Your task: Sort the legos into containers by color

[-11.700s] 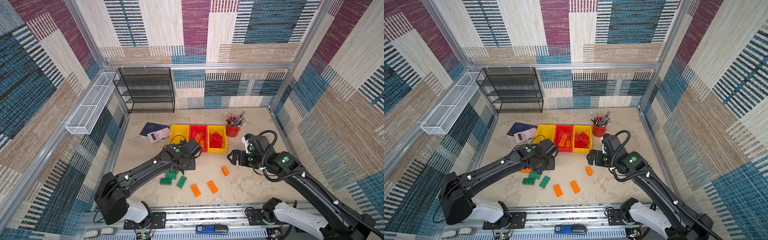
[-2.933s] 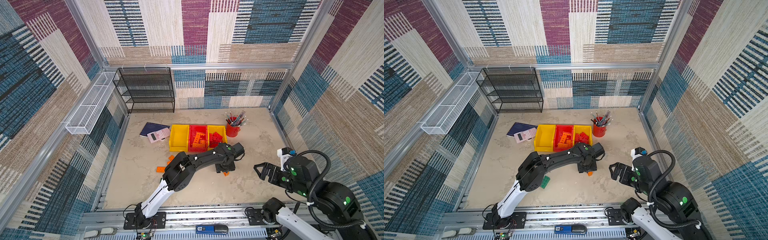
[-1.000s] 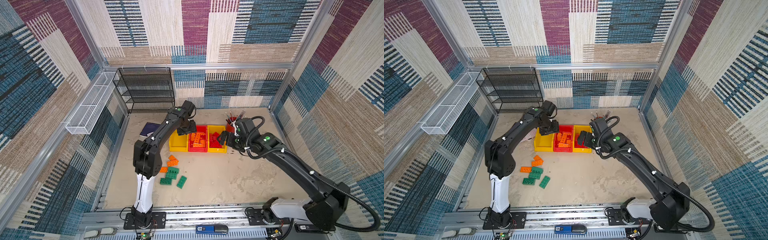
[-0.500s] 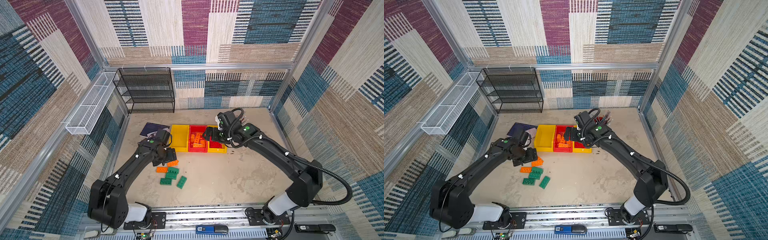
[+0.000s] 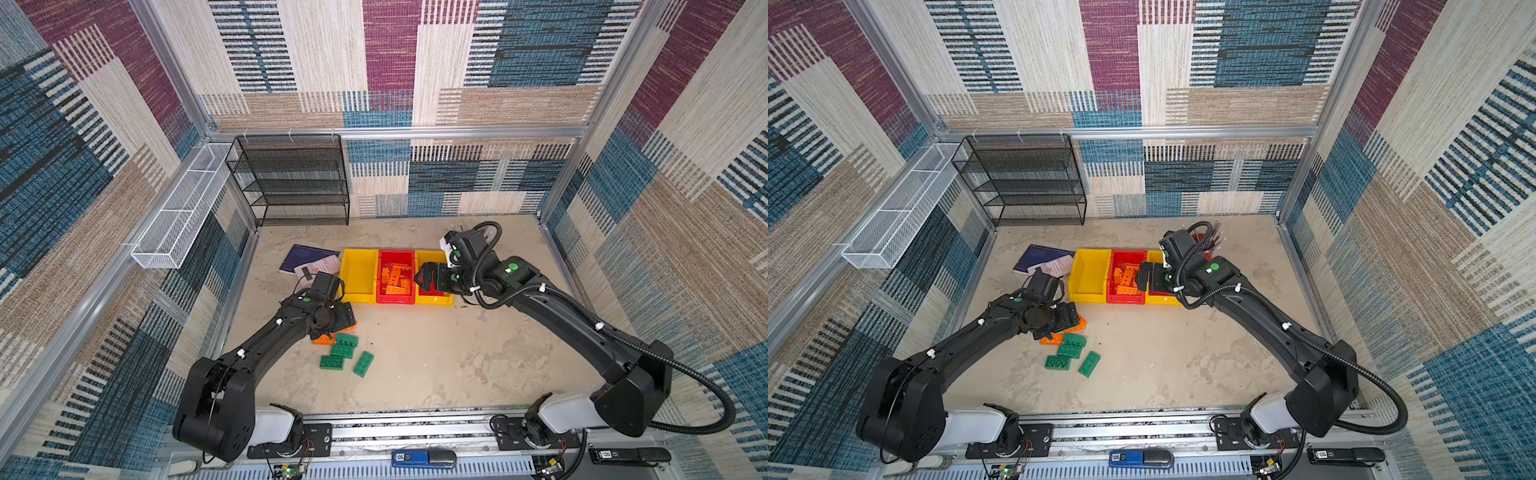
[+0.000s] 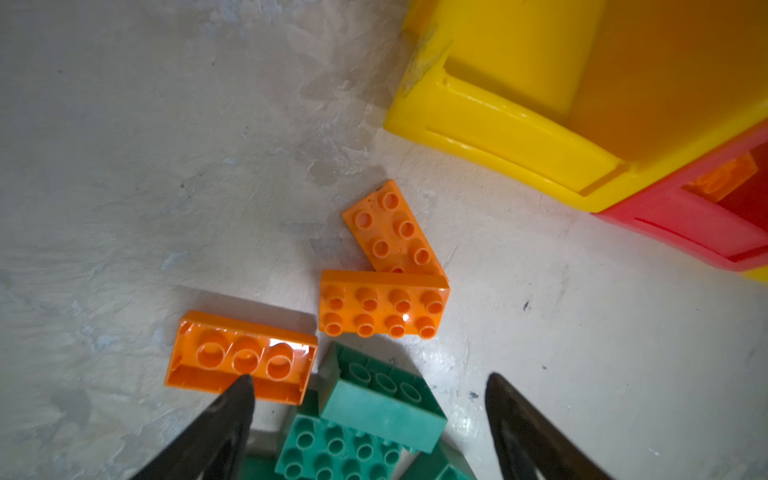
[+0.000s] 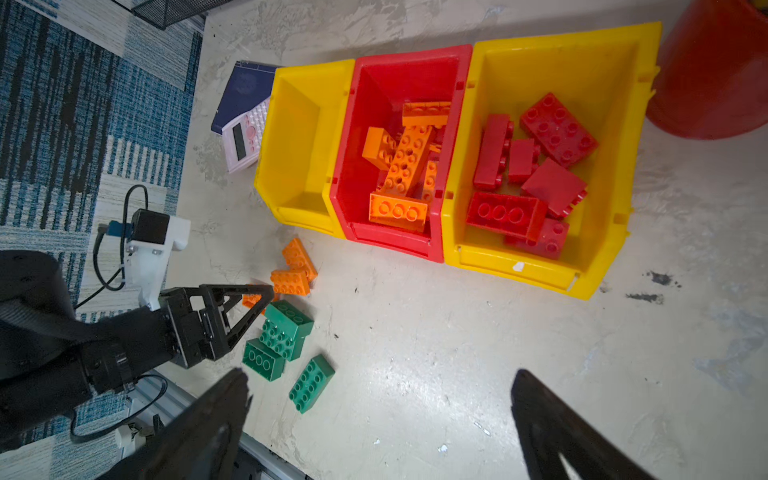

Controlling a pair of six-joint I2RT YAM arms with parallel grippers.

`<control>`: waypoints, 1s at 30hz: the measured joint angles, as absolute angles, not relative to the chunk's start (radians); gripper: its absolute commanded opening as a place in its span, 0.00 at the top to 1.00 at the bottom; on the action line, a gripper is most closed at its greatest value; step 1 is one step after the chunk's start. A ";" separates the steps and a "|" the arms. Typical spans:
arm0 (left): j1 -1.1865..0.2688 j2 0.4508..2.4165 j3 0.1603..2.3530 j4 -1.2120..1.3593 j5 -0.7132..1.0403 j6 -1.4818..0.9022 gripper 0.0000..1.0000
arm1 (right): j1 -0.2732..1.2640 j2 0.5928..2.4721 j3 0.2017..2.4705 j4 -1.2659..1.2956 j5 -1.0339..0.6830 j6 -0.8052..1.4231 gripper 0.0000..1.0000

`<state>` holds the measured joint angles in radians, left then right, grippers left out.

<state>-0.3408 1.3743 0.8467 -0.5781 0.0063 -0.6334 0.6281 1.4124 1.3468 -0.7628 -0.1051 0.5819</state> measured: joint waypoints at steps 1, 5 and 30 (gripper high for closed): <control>-0.341 1.388 0.847 -0.573 0.006 -0.636 0.12 | 0.628 1.403 1.339 -0.761 -0.105 0.582 0.00; -0.353 1.428 0.847 -0.551 0.006 -0.657 0.12 | 0.628 1.384 1.327 -0.762 -0.105 0.580 0.00; -0.434 1.592 0.875 -0.459 -0.073 -0.651 0.16 | 0.627 1.346 1.306 -0.809 -0.094 0.549 0.00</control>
